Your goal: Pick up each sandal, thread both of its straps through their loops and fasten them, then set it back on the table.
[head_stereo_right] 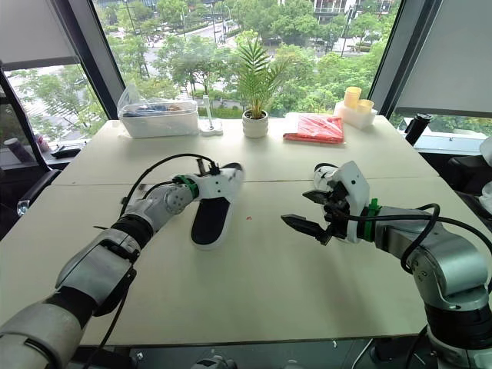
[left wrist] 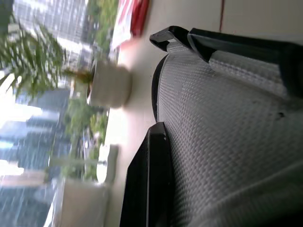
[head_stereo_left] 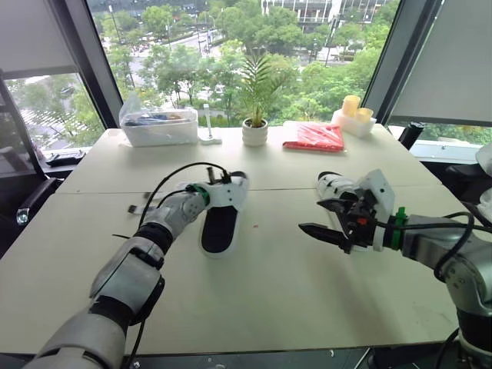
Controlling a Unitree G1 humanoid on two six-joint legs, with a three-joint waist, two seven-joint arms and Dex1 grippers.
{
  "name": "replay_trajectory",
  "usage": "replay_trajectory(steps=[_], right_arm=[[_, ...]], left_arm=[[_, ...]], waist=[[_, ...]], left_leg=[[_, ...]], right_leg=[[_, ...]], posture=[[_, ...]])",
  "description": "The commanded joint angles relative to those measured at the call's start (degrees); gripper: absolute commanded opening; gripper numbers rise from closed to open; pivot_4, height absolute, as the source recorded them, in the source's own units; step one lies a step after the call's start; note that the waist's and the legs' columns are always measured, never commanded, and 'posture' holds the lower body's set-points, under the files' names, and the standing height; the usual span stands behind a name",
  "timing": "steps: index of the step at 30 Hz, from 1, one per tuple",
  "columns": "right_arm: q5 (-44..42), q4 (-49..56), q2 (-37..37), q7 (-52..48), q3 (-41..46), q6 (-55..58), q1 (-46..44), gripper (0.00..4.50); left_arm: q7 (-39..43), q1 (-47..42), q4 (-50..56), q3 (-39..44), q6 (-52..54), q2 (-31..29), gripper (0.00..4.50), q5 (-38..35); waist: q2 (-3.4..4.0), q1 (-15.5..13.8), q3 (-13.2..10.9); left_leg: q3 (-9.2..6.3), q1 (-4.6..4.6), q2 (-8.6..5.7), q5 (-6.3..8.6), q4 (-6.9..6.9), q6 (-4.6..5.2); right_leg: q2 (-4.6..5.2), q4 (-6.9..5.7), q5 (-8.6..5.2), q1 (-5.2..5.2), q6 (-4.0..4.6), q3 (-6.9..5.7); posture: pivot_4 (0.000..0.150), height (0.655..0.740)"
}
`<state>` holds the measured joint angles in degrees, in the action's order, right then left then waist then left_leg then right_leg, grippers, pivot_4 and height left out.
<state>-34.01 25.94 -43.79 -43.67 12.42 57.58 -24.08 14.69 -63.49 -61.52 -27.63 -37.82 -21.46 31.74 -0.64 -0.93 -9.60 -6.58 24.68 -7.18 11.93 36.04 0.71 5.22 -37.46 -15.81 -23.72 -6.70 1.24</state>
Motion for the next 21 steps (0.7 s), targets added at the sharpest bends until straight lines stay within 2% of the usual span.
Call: replay_trajectory(steps=[1, 6, 10, 15, 21], right_arm=[[1.23, -2.52, -2.42, -0.55, 1.75, -4.38, -1.43, 4.50], [1.58, -5.66, -3.79, -0.11, 3.37, -7.79, -2.18, 4.50], [1.28, -5.52, -4.12, 0.23, 4.02, -8.41, -1.56, 4.50], [0.73, -3.55, -3.78, 1.16, 4.23, -8.30, 0.23, 4.50], [-0.06, -2.22, -3.65, 2.28, 4.04, -7.86, 1.09, 4.50]], left_arm=[[9.35, -1.68, 4.14, -1.02, -21.28, -2.31, 0.02, -6.14], [11.26, -3.71, 2.91, -5.28, -41.00, -3.80, 0.02, -2.73], [10.07, -5.45, 0.91, -7.51, -49.90, -3.74, 0.02, 1.46], [6.64, -5.70, 0.68, -6.95, -53.96, -3.46, 0.02, 9.60], [-5.60, -3.78, 5.74, -7.36, -49.75, -3.55, 0.02, 24.43]], waist=[[0.01, 0.15, 0.00], [0.02, 0.36, 0.01], [0.02, 0.19, 0.01], [0.02, 0.14, 0.01], [0.01, 0.18, 0.00]], left_leg=[[0.03, 0.01, 0.00, 0.01, 0.00, 0.01], [0.08, 0.01, 0.01, 0.03, -0.05, 0.05], [0.08, 0.01, 0.00, 0.05, 0.01, 0.10], [0.08, 0.01, -0.01, 0.06, 0.07, 0.15], [0.09, 0.01, -0.01, 0.06, 0.11, 0.16]], right_leg=[[0.01, 0.01, 0.00, -0.01, 0.00, 0.02], [0.00, -0.01, 0.00, -0.07, 0.00, 0.05], [0.00, -0.03, 0.01, -0.04, -0.01, 0.05], [-0.01, -0.03, 0.02, -0.01, -0.04, 0.03], [-0.10, -0.06, 0.05, -0.01, -0.09, 0.02]], posture=[[0.150, 0.7400], [0.150, 0.7400], [0.150, 0.7400], [0.150, 0.7400], [0.150, 0.7400]])
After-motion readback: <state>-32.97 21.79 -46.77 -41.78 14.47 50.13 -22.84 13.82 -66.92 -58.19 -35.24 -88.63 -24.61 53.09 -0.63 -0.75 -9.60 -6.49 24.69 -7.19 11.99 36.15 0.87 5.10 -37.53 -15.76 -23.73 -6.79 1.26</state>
